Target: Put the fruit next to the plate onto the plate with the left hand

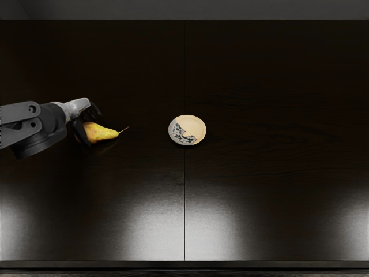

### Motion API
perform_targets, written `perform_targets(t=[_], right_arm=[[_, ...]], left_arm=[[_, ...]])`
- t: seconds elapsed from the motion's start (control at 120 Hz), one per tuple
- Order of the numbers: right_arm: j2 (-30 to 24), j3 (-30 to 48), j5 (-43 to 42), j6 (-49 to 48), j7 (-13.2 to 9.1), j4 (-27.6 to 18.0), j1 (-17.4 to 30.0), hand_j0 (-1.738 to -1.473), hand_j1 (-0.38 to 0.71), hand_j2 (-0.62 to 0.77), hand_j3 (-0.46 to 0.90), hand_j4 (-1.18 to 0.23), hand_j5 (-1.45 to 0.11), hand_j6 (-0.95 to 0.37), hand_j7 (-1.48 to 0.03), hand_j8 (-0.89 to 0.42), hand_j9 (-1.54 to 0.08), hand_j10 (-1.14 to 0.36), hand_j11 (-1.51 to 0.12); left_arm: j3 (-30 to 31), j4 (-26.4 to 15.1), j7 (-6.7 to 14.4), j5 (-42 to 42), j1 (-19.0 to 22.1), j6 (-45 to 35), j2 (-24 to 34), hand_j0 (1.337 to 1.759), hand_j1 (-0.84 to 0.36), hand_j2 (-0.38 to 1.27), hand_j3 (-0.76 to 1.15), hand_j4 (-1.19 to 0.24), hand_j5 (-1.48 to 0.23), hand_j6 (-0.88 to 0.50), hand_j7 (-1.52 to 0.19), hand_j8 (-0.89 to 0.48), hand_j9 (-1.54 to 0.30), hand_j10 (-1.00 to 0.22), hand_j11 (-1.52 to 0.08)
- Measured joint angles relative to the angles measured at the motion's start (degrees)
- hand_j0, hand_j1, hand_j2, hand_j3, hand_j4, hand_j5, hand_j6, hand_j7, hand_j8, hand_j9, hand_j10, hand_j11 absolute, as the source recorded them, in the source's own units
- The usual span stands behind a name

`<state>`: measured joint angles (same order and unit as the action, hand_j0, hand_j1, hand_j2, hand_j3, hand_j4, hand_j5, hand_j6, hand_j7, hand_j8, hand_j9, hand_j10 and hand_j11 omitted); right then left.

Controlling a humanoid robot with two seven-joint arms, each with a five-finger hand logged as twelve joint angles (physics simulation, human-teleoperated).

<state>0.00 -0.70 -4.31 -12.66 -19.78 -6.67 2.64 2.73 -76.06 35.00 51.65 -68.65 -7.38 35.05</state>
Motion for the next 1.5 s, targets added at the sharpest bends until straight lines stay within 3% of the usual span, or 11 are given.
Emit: perform_targets(t=[1.167, 1.25, 1.5], right_arm=[[0.0, 0.0, 0.0, -0.3, 0.0, 0.0, 0.0, -1.658, -0.35, 0.00, 0.00, 0.00, 0.00, 0.00, 0.00, 0.00, 0.00, 0.00, 0.00], [0.0, 0.0, 0.0, -0.3, 0.0, 0.0, 0.0, -1.658, -0.35, 0.00, 0.00, 0.00, 0.00, 0.00, 0.00, 0.00, 0.00, 0.00, 0.00], [0.0, 0.0, 0.0, -0.1, 0.0, 0.1, 0.1, -1.658, -0.35, 0.00, 0.00, 0.00, 0.00, 0.00, 0.00, 0.00, 0.00, 0.00, 0.00]], left_arm=[[0.0, 3.9, 0.0, 0.0, 1.1, 0.0, -2.9, 1.657, -0.19, 0.08, 0.00, -0.45, -0.59, -0.45, -0.59, -0.45, -0.58, -0.45, -0.58], [0.0, 4.8, 0.0, 0.2, 1.2, 0.0, -3.7, 1.657, -0.22, 0.17, 0.00, -0.47, -0.58, -0.46, -0.60, -0.45, -0.60, -0.46, -0.60], [0.0, 5.5, 0.0, 0.0, 1.2, 0.1, -3.7, 1.656, -0.22, 0.14, 0.00, -0.49, -0.64, -0.41, -0.65, -0.42, -0.64, -0.49, -0.64]])
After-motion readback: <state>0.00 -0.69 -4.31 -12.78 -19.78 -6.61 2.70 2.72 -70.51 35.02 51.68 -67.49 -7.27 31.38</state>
